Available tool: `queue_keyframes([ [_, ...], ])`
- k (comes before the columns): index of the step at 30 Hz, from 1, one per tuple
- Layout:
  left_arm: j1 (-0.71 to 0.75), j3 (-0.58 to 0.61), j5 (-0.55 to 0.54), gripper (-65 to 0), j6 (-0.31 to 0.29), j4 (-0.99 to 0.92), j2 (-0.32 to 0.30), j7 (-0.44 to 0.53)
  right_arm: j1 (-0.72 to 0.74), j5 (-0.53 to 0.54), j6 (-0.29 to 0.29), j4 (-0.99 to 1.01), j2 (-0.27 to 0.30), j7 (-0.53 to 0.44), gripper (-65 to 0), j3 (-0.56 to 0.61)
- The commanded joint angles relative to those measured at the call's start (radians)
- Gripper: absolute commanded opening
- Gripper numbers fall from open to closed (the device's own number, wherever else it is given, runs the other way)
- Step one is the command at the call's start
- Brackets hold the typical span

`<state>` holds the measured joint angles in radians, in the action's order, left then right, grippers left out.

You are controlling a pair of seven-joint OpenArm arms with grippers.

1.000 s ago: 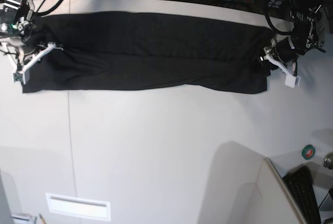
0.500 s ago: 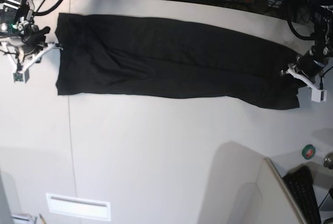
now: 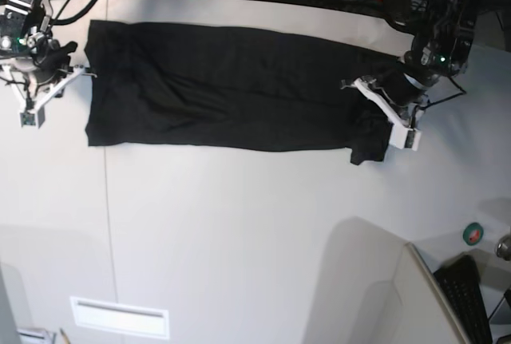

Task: Layout the t-shirt on the table in an organized manner, then fold the t-shirt properly
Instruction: 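Push the strip end held by the left gripper inward toward the right gripper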

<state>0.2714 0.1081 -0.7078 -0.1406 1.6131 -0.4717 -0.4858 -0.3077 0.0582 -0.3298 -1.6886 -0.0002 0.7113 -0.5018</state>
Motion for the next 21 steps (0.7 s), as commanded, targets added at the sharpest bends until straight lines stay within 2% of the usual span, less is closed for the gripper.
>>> queue_keyframes([
  [1,-0.027,0.028,-0.009,-65.0,0.000,0.019,-0.011,0.032,0.008,0.004,-0.001,-0.015,0.009,-0.012,-65.0,-0.002],
  [4,-0.062,0.112,-0.009,-65.0,0.008,0.010,-0.009,0.032,0.008,0.004,-0.001,-0.015,0.009,-0.012,-65.0,-0.002],
  [8,-0.094,0.164,-0.009,-65.0,0.008,0.008,0.023,0.031,0.008,0.004,-0.001,-0.015,0.009,-0.012,-65.0,-0.002],
  [14,-0.129,0.190,-0.009,-65.0,0.008,0.016,0.066,-0.146,0.008,0.004,-0.001,-0.015,0.009,-0.012,-65.0,-0.004],
  [21,-0.126,0.195,-0.009,-65.0,0.008,0.097,0.069,-0.213,0.008,0.004,-0.001,-0.015,0.009,-0.012,-65.0,-0.004],
])
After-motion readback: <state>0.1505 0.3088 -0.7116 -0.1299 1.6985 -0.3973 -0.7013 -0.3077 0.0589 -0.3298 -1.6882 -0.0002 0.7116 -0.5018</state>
